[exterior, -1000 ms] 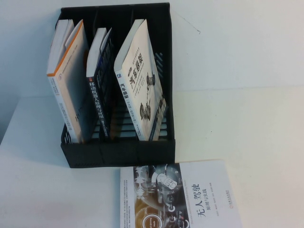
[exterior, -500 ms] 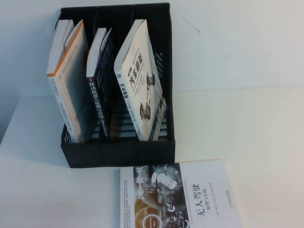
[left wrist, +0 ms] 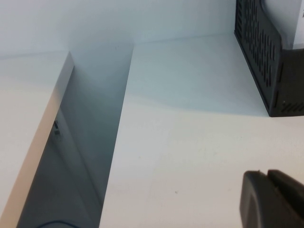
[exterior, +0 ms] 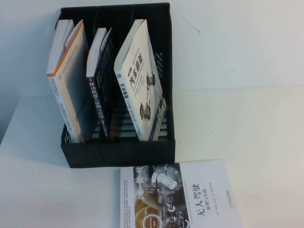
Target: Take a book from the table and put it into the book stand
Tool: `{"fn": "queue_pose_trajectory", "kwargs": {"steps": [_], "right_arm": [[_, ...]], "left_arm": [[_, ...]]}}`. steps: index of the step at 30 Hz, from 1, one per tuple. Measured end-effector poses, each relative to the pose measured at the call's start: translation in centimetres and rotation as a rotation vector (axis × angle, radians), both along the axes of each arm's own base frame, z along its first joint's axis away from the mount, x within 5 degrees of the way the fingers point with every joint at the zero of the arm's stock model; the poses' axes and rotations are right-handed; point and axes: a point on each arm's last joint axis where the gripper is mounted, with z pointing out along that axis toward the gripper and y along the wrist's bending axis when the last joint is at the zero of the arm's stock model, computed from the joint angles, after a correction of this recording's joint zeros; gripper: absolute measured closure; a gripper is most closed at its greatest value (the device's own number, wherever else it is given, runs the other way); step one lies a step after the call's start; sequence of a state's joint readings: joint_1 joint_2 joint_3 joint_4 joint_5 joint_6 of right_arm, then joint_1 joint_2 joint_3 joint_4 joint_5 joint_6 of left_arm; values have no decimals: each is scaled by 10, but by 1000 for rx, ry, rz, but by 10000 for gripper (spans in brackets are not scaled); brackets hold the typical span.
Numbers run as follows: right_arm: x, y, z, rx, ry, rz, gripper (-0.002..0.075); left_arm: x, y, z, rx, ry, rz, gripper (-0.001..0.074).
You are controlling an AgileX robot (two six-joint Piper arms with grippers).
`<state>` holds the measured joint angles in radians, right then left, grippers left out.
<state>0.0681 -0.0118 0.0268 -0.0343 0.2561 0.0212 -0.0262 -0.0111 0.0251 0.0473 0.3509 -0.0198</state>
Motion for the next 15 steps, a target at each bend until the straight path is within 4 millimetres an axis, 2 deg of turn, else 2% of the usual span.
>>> {"fn": "queue_pose_trajectory", "kwargs": {"steps": [15], "right_arm": [[-2, -2, -5, 11, 63, -34, 727]], "left_arm": [[0, 0, 0, 0, 0, 0, 738]]}}
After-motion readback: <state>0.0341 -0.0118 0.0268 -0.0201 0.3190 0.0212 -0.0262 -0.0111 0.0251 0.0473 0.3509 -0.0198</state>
